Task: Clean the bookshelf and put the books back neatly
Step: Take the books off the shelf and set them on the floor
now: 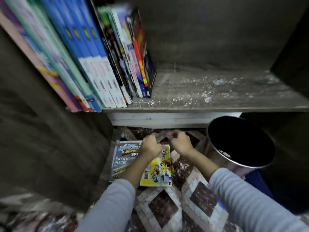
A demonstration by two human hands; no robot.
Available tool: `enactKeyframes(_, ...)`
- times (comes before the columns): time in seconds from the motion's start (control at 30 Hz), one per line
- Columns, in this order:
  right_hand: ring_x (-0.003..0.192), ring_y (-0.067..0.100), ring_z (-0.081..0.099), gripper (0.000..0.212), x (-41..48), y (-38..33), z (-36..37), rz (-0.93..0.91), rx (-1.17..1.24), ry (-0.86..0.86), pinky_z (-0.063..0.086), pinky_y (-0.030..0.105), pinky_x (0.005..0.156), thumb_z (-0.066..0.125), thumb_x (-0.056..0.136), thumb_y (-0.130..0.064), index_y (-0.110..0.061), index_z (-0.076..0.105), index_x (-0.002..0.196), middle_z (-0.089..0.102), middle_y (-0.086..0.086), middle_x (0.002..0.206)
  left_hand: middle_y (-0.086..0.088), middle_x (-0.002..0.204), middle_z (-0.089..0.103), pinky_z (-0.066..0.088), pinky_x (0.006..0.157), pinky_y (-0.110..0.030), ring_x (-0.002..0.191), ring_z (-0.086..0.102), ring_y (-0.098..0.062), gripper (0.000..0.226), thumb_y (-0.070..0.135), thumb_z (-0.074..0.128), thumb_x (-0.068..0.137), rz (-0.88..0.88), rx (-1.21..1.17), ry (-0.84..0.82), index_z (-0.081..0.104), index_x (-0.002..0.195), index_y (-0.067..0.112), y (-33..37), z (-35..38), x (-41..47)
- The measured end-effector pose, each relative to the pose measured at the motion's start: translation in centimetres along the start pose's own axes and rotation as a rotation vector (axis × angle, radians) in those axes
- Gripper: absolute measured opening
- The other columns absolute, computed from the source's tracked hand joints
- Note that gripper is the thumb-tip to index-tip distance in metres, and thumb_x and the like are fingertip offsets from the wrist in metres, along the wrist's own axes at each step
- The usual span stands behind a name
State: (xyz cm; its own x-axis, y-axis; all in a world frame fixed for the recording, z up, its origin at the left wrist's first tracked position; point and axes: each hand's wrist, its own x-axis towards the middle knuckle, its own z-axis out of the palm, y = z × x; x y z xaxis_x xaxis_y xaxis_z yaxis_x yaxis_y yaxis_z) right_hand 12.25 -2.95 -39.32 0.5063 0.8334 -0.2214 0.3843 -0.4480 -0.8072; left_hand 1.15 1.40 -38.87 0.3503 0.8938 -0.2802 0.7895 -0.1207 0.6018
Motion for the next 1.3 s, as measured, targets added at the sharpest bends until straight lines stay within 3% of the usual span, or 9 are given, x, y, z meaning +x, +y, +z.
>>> enactKeyframes(0.3,0.099,0.021,0.059,0.019,-7.1,-8.7,-5.5,-0.182,0.089,0.084,0.032,0.015,0.071,0.054,0.088,-0.002,-0.003,0.068,0.101,0.068,0.011,0.105,-0.008,0.128,0.058,0.043,0.099,-0.031,0.118,0.053,-0.026,0.041,0.008,0.047,0.086,0.191,0.007,0.150,0.054,0.125,0.017,5.0,-8.4,-8.2)
enactKeyframes(0.57,0.092,0.019,0.060,0.016,-9.2,-14.8,-8.0,-0.338,0.088,0.165,0.038,0.020,0.072,0.053,0.089,-0.005,-0.012,0.067,0.093,0.066,0.003,0.091,-0.001,0.125,0.057,0.046,0.091,-0.032,0.111,0.055,-0.021,0.032,0.014,0.047,0.091,0.382,0.096,0.372,0.057,0.121,0.020,8.3,-15.6,-11.6)
enactKeyframes(0.7,0.084,0.019,0.061,0.018,-8.6,-17.5,-8.6,-0.435,0.106,0.231,0.036,0.016,0.065,0.052,0.089,-0.002,-0.009,0.067,0.095,0.067,0.005,0.089,0.001,0.127,0.056,0.044,0.091,-0.032,0.113,0.053,-0.016,0.032,0.017,0.045,0.094,0.471,0.234,0.522,0.055,0.124,0.019,8.9,-18.7,-11.8)
enactKeyframes(0.77,0.086,0.015,0.057,0.022,-8.2,-19.2,-8.9,-0.501,0.096,0.254,0.035,0.014,0.069,0.050,0.089,-0.001,-0.007,0.065,0.103,0.065,0.004,0.094,0.001,0.131,0.054,0.038,0.101,-0.031,0.120,0.047,-0.015,0.036,0.018,0.044,0.094,0.507,0.331,0.604,0.052,0.129,0.017,9.0,-20.2,-11.2)
enactKeyframes(0.87,0.106,0.018,0.055,0.033,-6.8,-22.0,-9.4,-0.613,0.041,0.253,0.037,0.020,0.090,0.052,0.088,-0.002,-0.010,0.056,0.119,0.060,0.008,0.115,0.000,0.136,0.048,0.017,0.117,-0.033,0.131,0.037,-0.014,0.040,0.016,0.045,0.092,0.563,0.440,0.745,0.048,0.132,0.016,9.4,-22.7,-9.6)
enactKeyframes(0.97,0.121,0.025,0.047,0.050,-5.4,-24.4,-9.7,-0.676,-0.061,0.185,0.033,0.030,0.102,0.055,0.087,-0.005,-0.017,0.042,0.134,0.045,0.011,0.134,-0.002,0.148,0.035,-0.003,0.117,-0.037,0.142,0.019,-0.018,0.052,0.014,0.049,0.090,0.540,0.603,0.830,0.037,0.141,0.014,10.2,-24.9,-8.9)
enactKeyframes(1.13,0.135,0.031,0.034,0.066,-1.9,-27.3,-9.1,-0.734,-0.242,0.123,0.030,0.038,0.111,0.057,0.087,-0.013,-0.025,0.028,0.145,0.024,0.010,0.152,-0.008,0.157,0.012,-0.009,0.114,-0.048,0.145,0.003,-0.025,0.070,0.031,0.048,0.092,0.454,0.950,0.859,0.015,0.149,0.008,10.6,-26.4,-6.9)
enactKeyframes(1.3,0.141,0.029,0.023,0.061,-0.1,-28.5,-8.8,-0.786,-0.338,0.064,0.026,0.041,0.112,0.052,0.090,-0.017,-0.031,0.030,0.145,0.021,0.008,0.155,-0.007,0.158,0.005,-0.014,0.111,-0.052,0.145,-0.010,-0.026,0.063,0.033,0.030,0.098,0.420,1.003,0.855,0.006,0.150,0.008,9.8,-25.8,-5.6)
